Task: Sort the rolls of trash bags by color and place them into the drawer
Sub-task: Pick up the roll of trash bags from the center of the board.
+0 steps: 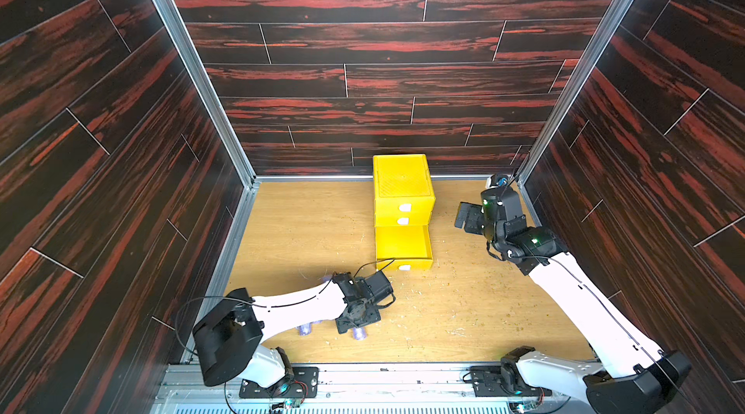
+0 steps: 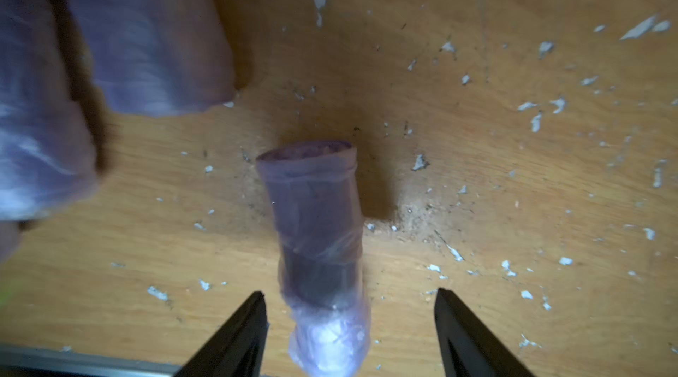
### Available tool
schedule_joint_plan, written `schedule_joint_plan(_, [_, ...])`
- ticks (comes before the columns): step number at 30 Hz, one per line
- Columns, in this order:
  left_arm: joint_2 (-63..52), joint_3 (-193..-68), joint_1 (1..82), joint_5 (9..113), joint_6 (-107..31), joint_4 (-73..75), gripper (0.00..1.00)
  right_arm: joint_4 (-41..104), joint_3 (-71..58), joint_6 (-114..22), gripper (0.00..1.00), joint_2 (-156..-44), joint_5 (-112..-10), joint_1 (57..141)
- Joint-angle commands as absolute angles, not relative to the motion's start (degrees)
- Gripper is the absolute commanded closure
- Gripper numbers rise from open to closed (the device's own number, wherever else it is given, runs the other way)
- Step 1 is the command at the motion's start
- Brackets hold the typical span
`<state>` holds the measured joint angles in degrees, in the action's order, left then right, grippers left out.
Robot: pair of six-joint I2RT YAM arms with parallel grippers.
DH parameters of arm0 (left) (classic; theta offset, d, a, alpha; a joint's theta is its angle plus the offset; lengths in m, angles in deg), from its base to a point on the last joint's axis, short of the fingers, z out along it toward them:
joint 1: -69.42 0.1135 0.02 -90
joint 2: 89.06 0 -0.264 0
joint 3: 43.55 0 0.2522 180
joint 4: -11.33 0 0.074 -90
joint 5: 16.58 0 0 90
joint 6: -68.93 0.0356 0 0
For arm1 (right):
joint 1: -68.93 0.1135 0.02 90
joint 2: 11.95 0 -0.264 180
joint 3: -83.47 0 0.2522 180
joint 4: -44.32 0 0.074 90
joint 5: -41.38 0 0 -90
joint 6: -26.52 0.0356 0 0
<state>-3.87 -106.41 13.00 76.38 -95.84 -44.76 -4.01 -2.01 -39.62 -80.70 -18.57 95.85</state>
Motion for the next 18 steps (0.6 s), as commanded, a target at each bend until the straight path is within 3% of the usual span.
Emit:
schedule_joint_plan(1, [-3.05,-105.56,12.85,75.53,-96.84,-41.56,0.25,-3.37,-1.26,-39.40,0.02,-79.97,-19.41,95.65])
schedule_joint_plan(6, [-2.00,-104.62,12.98,75.15,-96.21,-40.75,0.27,-3.48,-1.17,-39.40,0.02,-80.39,-19.70,95.64])
schedule_joint_plan(18, [-4.81,-102.01,15.28,75.94,-94.84,-41.12,0.42,-3.52,-0.98,-39.22,0.02,-81.20,-20.15,95.66])
